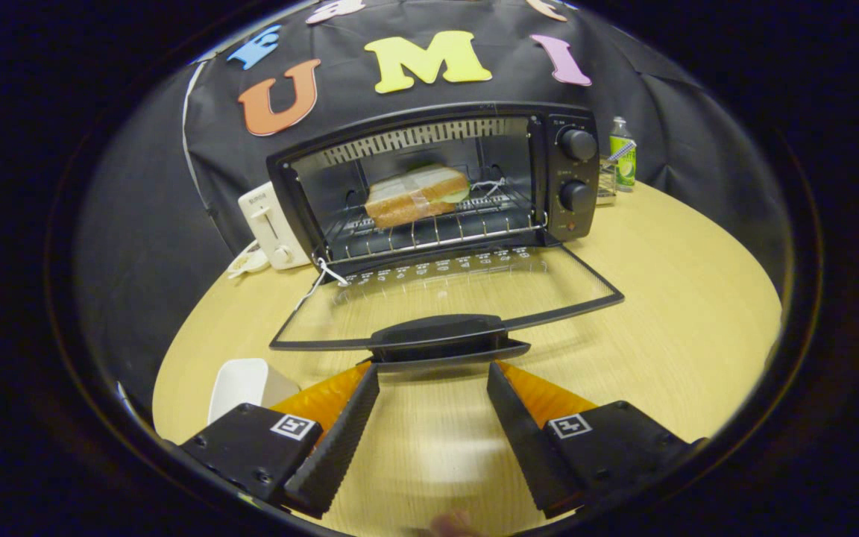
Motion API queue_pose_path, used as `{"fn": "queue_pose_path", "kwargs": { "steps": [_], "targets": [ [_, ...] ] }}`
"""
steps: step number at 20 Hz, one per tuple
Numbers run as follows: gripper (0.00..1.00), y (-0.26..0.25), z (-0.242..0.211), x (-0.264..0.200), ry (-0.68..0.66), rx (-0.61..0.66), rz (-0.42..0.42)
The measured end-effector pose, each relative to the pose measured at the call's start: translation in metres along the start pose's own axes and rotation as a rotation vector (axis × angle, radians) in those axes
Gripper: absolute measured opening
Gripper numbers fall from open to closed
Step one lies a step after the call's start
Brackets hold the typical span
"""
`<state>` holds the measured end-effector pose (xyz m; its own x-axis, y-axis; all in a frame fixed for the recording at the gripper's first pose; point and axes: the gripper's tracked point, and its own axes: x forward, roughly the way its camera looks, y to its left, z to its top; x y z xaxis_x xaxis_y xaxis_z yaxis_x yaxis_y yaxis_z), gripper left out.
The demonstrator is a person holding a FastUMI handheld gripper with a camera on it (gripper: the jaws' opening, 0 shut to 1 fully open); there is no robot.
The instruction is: Open the toaster oven, put the food inside, and close the toaster oven door.
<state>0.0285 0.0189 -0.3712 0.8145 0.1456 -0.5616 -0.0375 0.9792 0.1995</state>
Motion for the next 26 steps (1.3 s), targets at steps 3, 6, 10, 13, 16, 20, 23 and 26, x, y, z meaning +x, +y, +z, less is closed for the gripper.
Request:
{"fn": "queue_pose_path", "kwargs": {
  "steps": [3, 6, 10, 13, 16, 20, 23, 26],
  "targets": [
    [0.98, 0.003, 0.011, -0.011, -0.058, -0.028, 0.005],
    [0.98, 0.006, 0.028, -0.015, -0.113, -0.064, 0.011],
    [0.98, 0.009, 0.046, -0.018, -0.190, -0.098, 0.017],
    [0.98, 0.012, 0.066, -0.022, -0.256, -0.126, 0.012],
    [0.98, 0.016, 0.092, -0.024, -0.323, -0.153, 0.010],
    [0.99, 0.024, 0.128, -0.008, -0.355, -0.164, 0.030],
    [1.00, 0.021, 0.143, -0.018, -0.384, -0.163, 0.025],
    [1.00, 0.019, 0.155, -0.044, -0.428, -0.183, 0.012]
  ]
}}
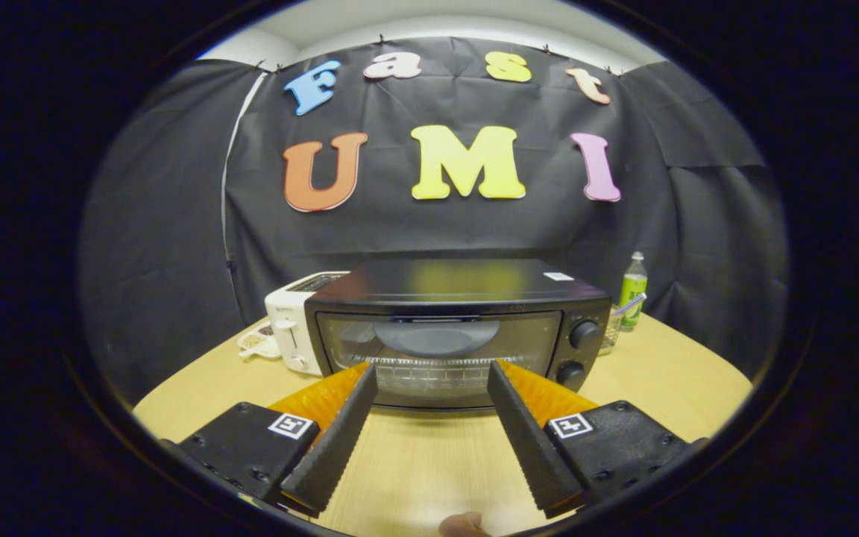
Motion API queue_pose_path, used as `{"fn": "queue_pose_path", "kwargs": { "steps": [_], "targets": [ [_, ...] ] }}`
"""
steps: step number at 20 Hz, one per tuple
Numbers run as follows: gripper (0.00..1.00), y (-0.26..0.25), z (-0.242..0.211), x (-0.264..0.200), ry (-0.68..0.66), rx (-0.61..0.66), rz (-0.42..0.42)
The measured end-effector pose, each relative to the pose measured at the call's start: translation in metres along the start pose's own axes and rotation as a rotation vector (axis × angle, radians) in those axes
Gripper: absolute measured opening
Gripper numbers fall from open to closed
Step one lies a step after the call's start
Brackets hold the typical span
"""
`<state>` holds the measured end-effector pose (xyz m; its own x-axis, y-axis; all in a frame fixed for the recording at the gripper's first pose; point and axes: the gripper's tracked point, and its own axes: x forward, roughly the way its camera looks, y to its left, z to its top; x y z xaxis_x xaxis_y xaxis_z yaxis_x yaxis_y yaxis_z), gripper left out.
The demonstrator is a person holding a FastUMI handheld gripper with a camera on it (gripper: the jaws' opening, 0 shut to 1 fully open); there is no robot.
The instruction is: Open the toaster oven, put the food inside, and close the toaster oven door.
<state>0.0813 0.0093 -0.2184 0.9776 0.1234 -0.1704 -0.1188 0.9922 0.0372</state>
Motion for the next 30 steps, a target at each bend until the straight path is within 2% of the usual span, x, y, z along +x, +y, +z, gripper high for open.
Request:
{"fn": "queue_pose_path", "kwargs": {
  "steps": [4, 8, 11, 12, 17, 19, 24, 30],
  "targets": [
    [1.00, -0.003, 0.042, -0.047, -0.061, 0.008, -0.012],
    [0.99, -0.002, 0.098, -0.106, -0.157, -0.051, 0.002],
    [0.99, -0.013, 0.123, -0.148, -0.174, -0.064, -0.033],
    [0.99, -0.013, 0.143, -0.109, -0.171, -0.060, -0.060],
    [0.99, -0.024, 0.183, -0.164, -0.225, -0.066, -0.078],
    [0.99, -0.030, 0.202, -0.178, -0.257, -0.061, -0.110],
    [0.99, -0.021, 0.215, -0.201, -0.242, -0.044, -0.087],
    [0.99, -0.014, 0.199, -0.209, -0.202, -0.020, -0.052]
  ]
}}
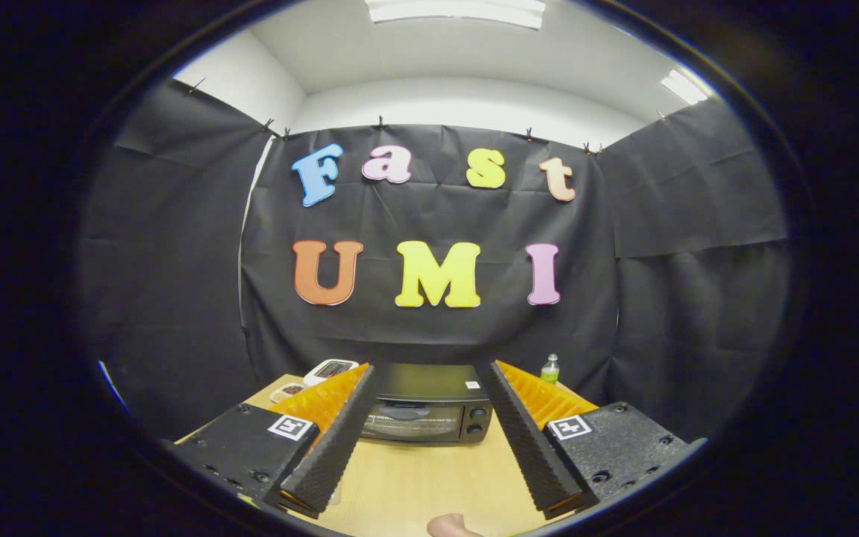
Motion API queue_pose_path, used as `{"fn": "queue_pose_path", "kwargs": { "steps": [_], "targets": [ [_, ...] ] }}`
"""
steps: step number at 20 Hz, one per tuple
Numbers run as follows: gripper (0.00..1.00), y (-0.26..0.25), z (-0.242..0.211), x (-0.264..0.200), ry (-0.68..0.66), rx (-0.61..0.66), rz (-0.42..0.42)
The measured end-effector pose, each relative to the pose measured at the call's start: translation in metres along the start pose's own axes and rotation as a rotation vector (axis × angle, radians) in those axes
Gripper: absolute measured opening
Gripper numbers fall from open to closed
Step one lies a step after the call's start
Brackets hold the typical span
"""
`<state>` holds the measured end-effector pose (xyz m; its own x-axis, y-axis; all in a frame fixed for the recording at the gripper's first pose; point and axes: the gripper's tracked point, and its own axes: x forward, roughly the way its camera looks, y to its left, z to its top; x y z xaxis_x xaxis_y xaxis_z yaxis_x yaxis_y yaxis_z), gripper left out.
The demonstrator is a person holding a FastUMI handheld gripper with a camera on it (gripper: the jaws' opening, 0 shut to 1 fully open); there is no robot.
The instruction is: Open the toaster oven, put the food inside, and close the toaster oven door.
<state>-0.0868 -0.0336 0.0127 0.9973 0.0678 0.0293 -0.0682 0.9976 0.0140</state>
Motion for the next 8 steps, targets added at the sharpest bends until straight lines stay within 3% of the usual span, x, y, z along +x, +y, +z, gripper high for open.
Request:
{"fn": "queue_pose_path", "kwargs": {
  "steps": [8],
  "targets": [
    [0.99, -0.013, 0.003, 0.001, 0.005, 0.016, -0.015]
  ]
}}
